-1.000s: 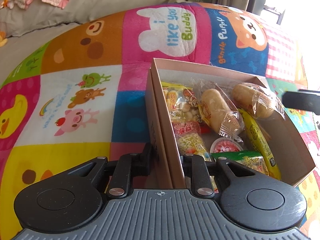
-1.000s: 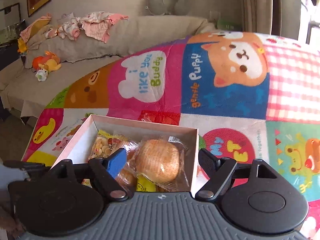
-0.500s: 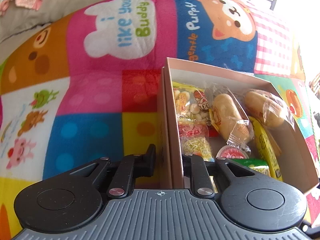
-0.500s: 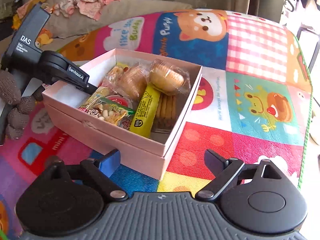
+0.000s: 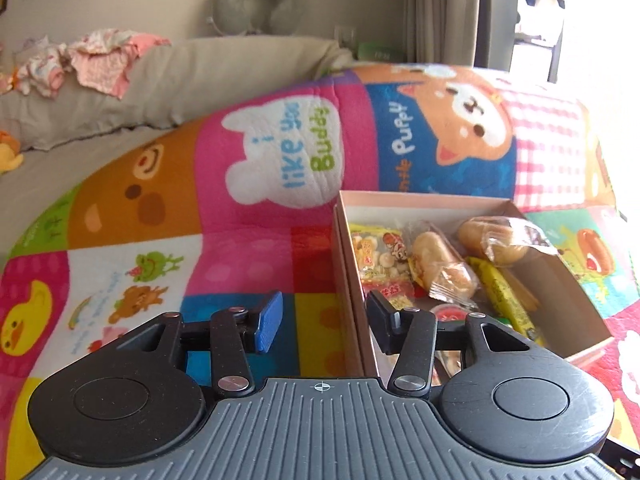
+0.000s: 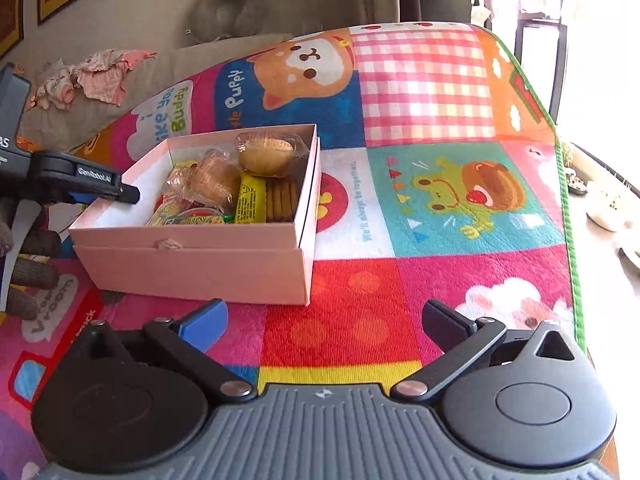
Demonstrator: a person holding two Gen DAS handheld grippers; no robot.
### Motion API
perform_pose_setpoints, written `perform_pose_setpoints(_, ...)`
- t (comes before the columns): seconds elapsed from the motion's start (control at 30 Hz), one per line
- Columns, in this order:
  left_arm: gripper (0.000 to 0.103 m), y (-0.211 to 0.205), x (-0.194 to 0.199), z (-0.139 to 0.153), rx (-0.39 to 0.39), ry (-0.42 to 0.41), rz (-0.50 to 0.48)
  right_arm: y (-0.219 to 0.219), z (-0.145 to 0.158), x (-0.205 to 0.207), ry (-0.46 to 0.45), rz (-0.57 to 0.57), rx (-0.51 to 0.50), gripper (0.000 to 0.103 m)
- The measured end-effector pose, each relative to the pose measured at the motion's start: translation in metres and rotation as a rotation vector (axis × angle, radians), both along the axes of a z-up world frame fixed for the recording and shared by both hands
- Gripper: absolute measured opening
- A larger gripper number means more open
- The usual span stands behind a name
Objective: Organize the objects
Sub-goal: 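Set the pink box down on the mat with the left tool and release it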
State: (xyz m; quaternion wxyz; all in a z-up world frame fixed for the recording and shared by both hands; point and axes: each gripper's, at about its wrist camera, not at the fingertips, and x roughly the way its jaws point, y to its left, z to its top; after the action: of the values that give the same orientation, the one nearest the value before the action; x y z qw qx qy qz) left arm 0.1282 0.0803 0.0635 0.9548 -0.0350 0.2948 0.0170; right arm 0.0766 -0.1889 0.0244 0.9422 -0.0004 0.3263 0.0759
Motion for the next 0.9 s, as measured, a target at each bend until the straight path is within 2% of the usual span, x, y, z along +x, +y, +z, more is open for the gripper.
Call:
perform_pose_setpoints(0.07,0.049,-0.003,-0.041,0.005,0.017,-0.064,0.027,-0.003,-0.001,-0.019,0.008,-0.011,0.007,0.103)
perform_pose_setpoints(0.13,0.049,-0.008,-0.078,0.002,0.009,-0.088,0.001,0.000,-0.004,-0.036,0.018,-0.005,0.003,0.103)
perform_pose_setpoints(0.23,0.049,-0.026,-0.124,-0.019,0.038,-0.042,-0.065,0.012,-0.011,-0.055,0.034,0.045,-0.032,0.103)
perform_pose_setpoints(0.3,0.049,-0.039,-0.142,-0.036,0.064,-0.004,-0.085,0.021,-0.015,-0.062,0.038,0.056,-0.062,0.103)
perform_pose_setpoints(0.4,0.050,-0.051,-0.148,-0.059,0.069,0.051,-0.087,0.033,-0.021,-0.060,0.077,0.049,-0.115,0.103)
perform_pose_setpoints(0.47,0.051,-0.057,-0.151,-0.066,0.093,0.020,-0.059,0.029,-0.025,-0.057,0.079,0.047,-0.085,0.103)
perform_pose_setpoints(0.53,0.048,-0.059,-0.145,-0.067,0.083,0.022,-0.047,0.021,-0.028,-0.057,0.055,0.022,-0.043,0.103)
perform_pose_setpoints(0.63,0.049,-0.063,-0.140,-0.067,0.076,0.022,-0.040,0.019,-0.029,-0.058,0.034,-0.056,-0.056,0.103)
perform_pose_setpoints(0.73,0.049,-0.071,-0.136,-0.068,0.089,0.023,-0.045,0.023,-0.030,-0.058,0.030,0.020,-0.055,0.103)
perform_pose_setpoints(0.9,0.048,-0.075,-0.137,-0.068,0.093,0.024,-0.026,0.024,-0.030,-0.058,0.021,-0.002,-0.048,0.103)
